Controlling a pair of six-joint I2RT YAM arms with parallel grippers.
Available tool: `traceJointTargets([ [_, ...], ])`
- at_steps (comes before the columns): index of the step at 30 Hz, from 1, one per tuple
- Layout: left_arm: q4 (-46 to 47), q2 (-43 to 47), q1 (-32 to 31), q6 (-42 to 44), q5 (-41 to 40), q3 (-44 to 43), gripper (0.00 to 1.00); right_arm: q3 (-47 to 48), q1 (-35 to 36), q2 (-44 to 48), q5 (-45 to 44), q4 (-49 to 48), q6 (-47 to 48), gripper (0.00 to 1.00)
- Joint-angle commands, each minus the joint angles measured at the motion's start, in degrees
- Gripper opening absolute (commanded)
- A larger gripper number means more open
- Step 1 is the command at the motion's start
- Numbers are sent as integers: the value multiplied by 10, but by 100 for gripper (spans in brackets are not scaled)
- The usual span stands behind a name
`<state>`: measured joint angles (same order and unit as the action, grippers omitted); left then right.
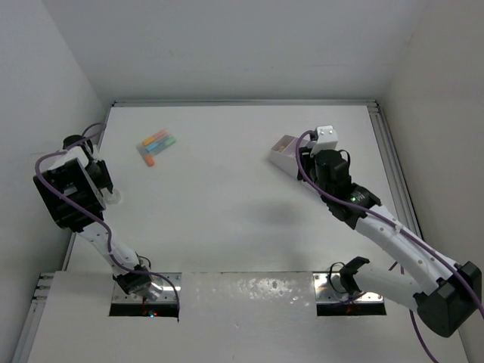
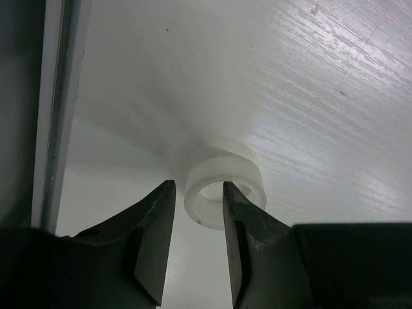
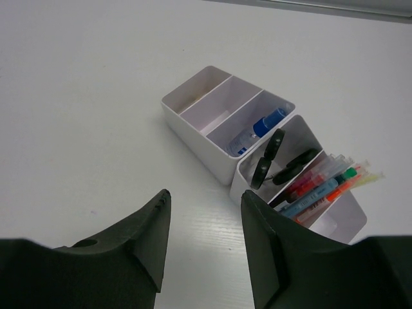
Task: Sort the stationery into containers
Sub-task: Pick up the stationery from the corner of the board, then place the stationery in the storage box.
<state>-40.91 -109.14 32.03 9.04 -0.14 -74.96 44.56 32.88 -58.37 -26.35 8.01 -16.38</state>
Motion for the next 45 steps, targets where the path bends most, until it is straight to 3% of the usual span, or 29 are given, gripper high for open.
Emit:
traceJointTargets([
  [1, 19, -13, -7, 11, -21, 7, 33, 8, 4, 19, -22, -6, 6, 47],
  [4, 22, -19, -7, 11, -25, 16, 31, 4, 4, 24, -27, -7, 7, 48],
  [10, 20, -20, -6, 14, -26, 3, 1, -2, 5, 29, -32, -10, 10, 48],
  [23, -34, 69, -2, -3, -2, -115, 0, -11, 4, 39, -49, -15, 15, 48],
  [28, -47, 88, -116, -27, 56, -244, 0, -19, 4, 41, -127, -22, -11, 48],
  [29, -53, 78, -171, -27, 65, -271, 0, -23, 3, 42, -134, -26, -12, 48],
  [36, -129, -118, -433, -16, 91, -586, 0, -32, -1, 70, -151, -8, -22, 49],
  [38, -114, -141, -493, -16, 102, -610, 0, -40, 0, 81, -164, -3, -23, 49],
  [43, -30, -152, -607, 5, 96, -564, 0, -62, -3, 122, -174, 11, -30, 48],
  [45, -11, -165, -624, -2, 96, -568, 0, -65, -3, 128, -177, 20, -33, 48],
])
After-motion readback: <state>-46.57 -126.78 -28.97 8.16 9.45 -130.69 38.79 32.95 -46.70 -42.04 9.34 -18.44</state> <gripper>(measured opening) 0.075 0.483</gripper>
